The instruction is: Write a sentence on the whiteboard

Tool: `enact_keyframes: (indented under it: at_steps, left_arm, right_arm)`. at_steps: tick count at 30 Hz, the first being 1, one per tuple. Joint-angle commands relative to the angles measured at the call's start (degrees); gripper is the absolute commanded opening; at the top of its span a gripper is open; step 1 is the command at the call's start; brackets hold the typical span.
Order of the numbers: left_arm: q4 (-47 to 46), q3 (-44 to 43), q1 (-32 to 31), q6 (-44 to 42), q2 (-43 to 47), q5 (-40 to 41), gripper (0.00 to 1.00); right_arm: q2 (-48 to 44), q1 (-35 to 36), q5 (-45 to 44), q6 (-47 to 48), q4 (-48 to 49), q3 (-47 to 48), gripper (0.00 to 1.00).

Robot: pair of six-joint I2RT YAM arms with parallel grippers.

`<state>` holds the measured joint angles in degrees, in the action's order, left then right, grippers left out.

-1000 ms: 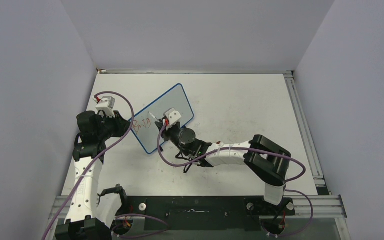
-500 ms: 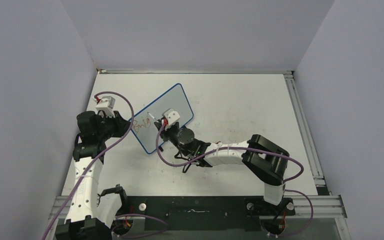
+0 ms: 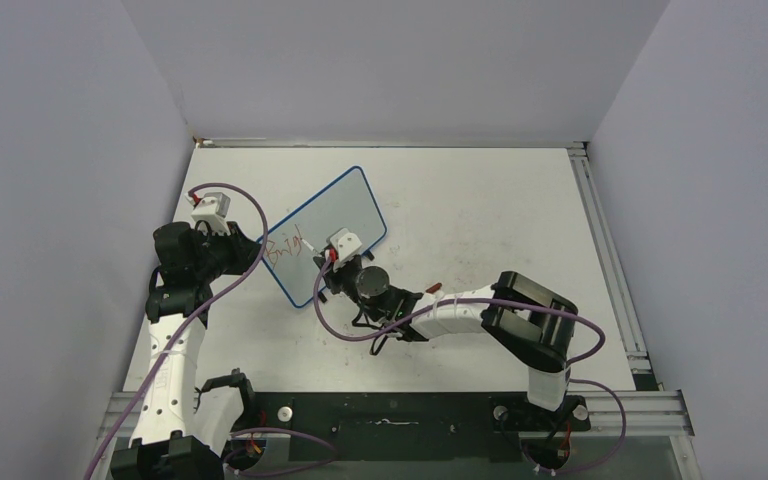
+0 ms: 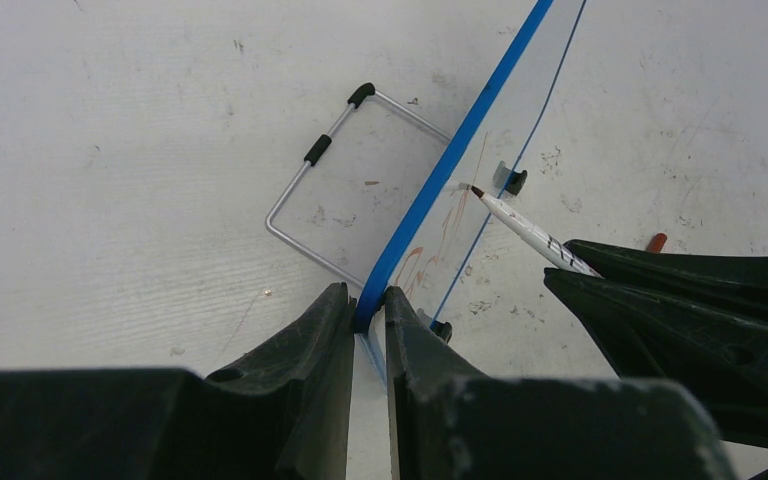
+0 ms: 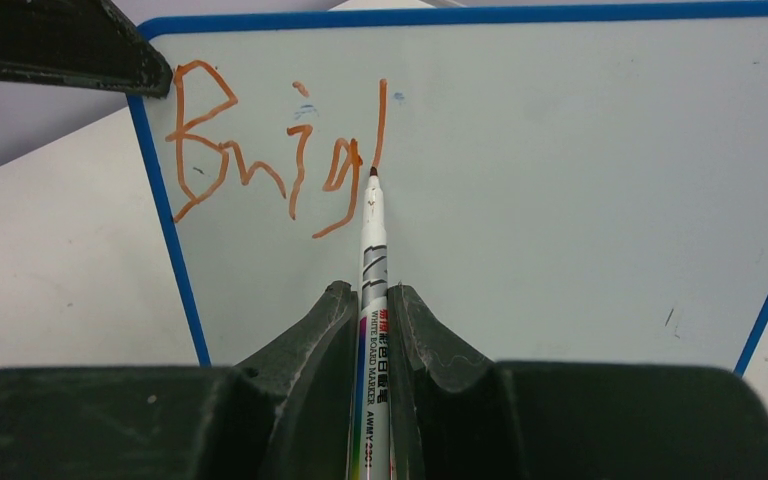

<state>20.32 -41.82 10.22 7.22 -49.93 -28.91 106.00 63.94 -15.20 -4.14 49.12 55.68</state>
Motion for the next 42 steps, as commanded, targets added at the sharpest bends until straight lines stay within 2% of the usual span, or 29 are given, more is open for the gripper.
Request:
enact_keyframes:
  at_steps: [1, 19, 42]
  left_arm:
    - [1.0, -0.3, -0.1, -0.3, 0.7, 0.0, 0.0]
    - [1.1, -0.2, 0.0, -0.3, 0.8, -0.1, 0.0]
    - [1.1, -0.2, -0.1, -0.3, 0.7, 0.1, 0.0]
  right_arm:
    - [0.3, 0.6, -0.6, -1.4, -0.1, -0.8, 0.05]
    - [0.8, 0.4, -1.9, -0.3, 3.1, 1.5, 0.05]
    - [1.8, -1.3, -2.7, -0.8, 2.5, 2.7, 0.05]
